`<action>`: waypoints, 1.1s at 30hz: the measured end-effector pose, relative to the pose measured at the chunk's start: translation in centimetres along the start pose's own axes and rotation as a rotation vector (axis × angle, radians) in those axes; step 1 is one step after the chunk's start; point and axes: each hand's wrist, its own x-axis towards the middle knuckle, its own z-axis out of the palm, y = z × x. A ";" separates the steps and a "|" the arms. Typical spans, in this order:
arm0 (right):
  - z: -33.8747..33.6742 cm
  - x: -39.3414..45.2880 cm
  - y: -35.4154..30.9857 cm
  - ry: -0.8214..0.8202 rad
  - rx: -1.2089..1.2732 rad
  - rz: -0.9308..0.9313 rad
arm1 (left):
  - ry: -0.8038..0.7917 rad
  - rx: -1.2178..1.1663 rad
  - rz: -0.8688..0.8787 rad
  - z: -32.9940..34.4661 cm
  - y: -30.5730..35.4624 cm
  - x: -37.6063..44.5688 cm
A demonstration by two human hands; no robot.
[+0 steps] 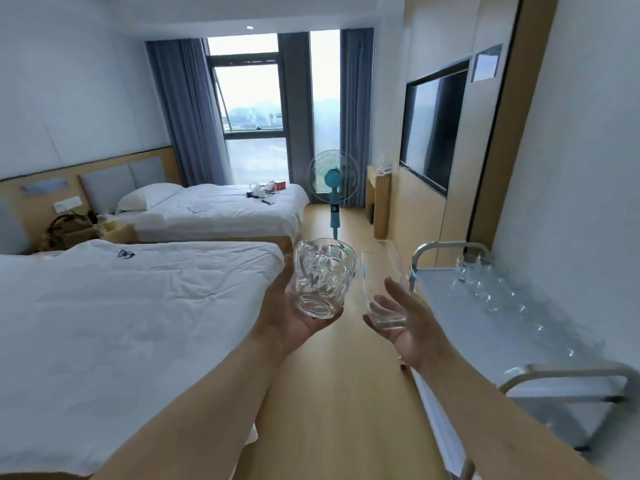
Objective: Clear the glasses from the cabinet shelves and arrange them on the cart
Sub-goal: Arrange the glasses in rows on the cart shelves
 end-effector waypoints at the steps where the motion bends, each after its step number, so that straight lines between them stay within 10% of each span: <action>1: 0.2 0.5 -0.2 0.005 0.006 -0.008 | -0.021 0.006 -0.022 -0.4 0.3 1.3; 33: -26.0 26.8 -9.9 0.666 -0.067 -0.208 | -0.357 0.784 -0.323 4.3 -13.9 49.1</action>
